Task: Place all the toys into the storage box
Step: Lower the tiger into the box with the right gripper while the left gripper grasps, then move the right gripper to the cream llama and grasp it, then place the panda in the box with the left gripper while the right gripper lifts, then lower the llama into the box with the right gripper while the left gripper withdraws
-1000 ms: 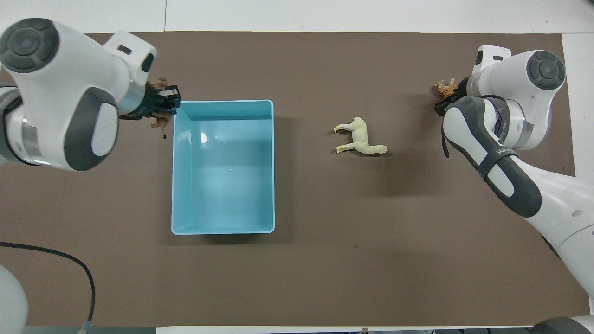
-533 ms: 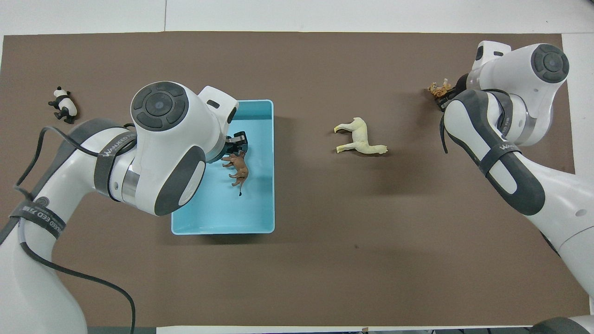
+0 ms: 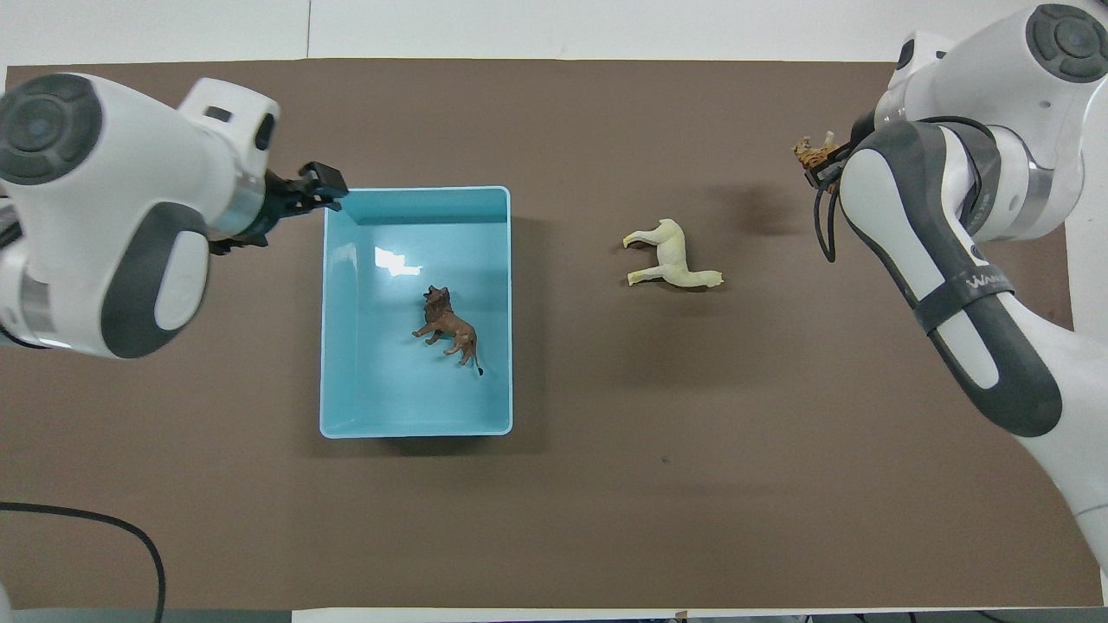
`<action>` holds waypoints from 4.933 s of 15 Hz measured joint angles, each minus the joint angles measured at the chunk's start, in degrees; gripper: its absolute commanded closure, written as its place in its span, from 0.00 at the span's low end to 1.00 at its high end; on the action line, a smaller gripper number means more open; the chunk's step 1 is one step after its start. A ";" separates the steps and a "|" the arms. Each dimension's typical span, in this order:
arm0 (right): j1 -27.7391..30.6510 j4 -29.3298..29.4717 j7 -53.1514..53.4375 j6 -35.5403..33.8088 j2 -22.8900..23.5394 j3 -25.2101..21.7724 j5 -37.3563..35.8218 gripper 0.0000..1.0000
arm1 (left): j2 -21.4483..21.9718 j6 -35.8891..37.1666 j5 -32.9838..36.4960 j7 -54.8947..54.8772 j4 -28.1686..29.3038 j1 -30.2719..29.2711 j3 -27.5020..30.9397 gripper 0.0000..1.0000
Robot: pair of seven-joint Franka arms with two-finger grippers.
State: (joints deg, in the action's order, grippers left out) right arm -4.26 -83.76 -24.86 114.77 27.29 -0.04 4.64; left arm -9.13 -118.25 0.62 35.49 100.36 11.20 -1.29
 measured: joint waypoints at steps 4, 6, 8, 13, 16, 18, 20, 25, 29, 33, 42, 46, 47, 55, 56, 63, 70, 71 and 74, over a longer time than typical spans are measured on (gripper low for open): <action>-14.01 7.37 27.16 -13.67 -4.39 0.17 -2.41 1.00 | -2.67 -9.43 -0.04 -4.62 0.41 -17.03 0.28 0.00; -22.03 9.60 39.92 -14.29 -4.00 0.21 -3.20 1.00 | -5.91 -15.68 -0.05 -6.04 1.17 -21.97 0.25 0.00; -29.85 10.95 50.13 -14.24 -2.98 0.18 -3.79 1.00 | -9.60 -20.34 -0.04 -6.57 1.81 -23.23 0.11 0.00; -41.74 11.49 62.82 -8.14 2.36 0.05 -5.71 1.00 | -18.60 -28.16 4.91 -13.28 0.44 -23.60 -0.33 0.00; -43.40 10.99 68.67 -2.95 6.22 0.04 -5.79 0.00 | -19.74 -28.11 7.71 -14.79 -1.85 -24.41 -0.19 0.00; -43.52 11.04 72.91 -3.07 6.59 0.07 -5.63 0.00 | -20.30 -28.23 7.78 -17.43 -2.05 -25.23 -0.17 0.00; -43.36 11.59 75.08 -6.29 6.17 -0.07 -5.58 0.00 | -21.14 -29.58 7.78 -18.41 -2.05 -25.63 -0.19 0.00; -39.06 12.74 67.17 -13.17 3.74 -3.00 -5.94 0.00 | -22.90 -32.26 7.78 -18.54 -1.71 -25.67 -0.34 0.00; -28.65 11.62 54.63 -13.51 3.25 -3.51 -6.02 0.00 | -23.03 -34.67 7.78 -18.54 1.09 -25.70 -0.34 0.77; -21.35 7.87 50.19 -7.66 3.11 -3.60 -6.19 0.00 | -22.57 -34.61 7.78 -18.54 0.83 -25.69 -0.51 1.00; -16.37 -9.56 43.52 12.34 0.81 -2.82 -4.44 0.00 | -14.78 -0.25 7.16 -8.76 -15.55 -12.13 -2.55 1.00; -17.52 -13.36 43.53 15.24 -0.28 -2.76 -4.21 0.00 | -8.48 7.08 7.11 12.28 -12.44 5.86 -2.73 0.91; -17.83 -15.26 43.53 17.84 -0.39 -2.75 -4.20 0.00 | -8.06 7.11 7.13 15.53 -10.89 9.20 -2.68 0.90; -18.69 -22.56 43.53 26.75 -0.91 -2.76 -4.20 1.00 | -2.56 0.08 7.12 17.67 4.08 12.93 -1.18 0.00; -18.80 -22.36 43.53 26.18 -1.16 -2.74 -4.19 1.00 | -1.49 0.40 6.99 17.67 3.92 12.88 -1.14 0.00; -23.60 -2.48 50.52 0.08 -1.23 -2.53 -3.97 1.00 | 7.96 11.16 4.73 8.52 3.26 6.56 -0.51 0.00; -40.45 14.87 68.41 -4.27 6.89 -1.97 -3.87 1.00 | 9.96 28.90 2.44 -23.79 -7.53 -6.69 0.20 0.00; -41.60 14.26 69.39 -1.26 8.01 -1.98 -3.86 0.01 | 9.91 29.63 2.35 -25.44 -8.21 -8.15 0.06 0.00; -42.49 12.25 73.51 2.37 9.82 -2.05 -3.84 0.00 | 9.75 30.14 1.20 -30.76 -8.18 -12.37 -0.42 0.00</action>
State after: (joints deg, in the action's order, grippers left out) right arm -46.75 -71.51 48.65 117.15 37.12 -2.09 0.80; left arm 0.62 -88.11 1.82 4.74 92.18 -1.17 -1.71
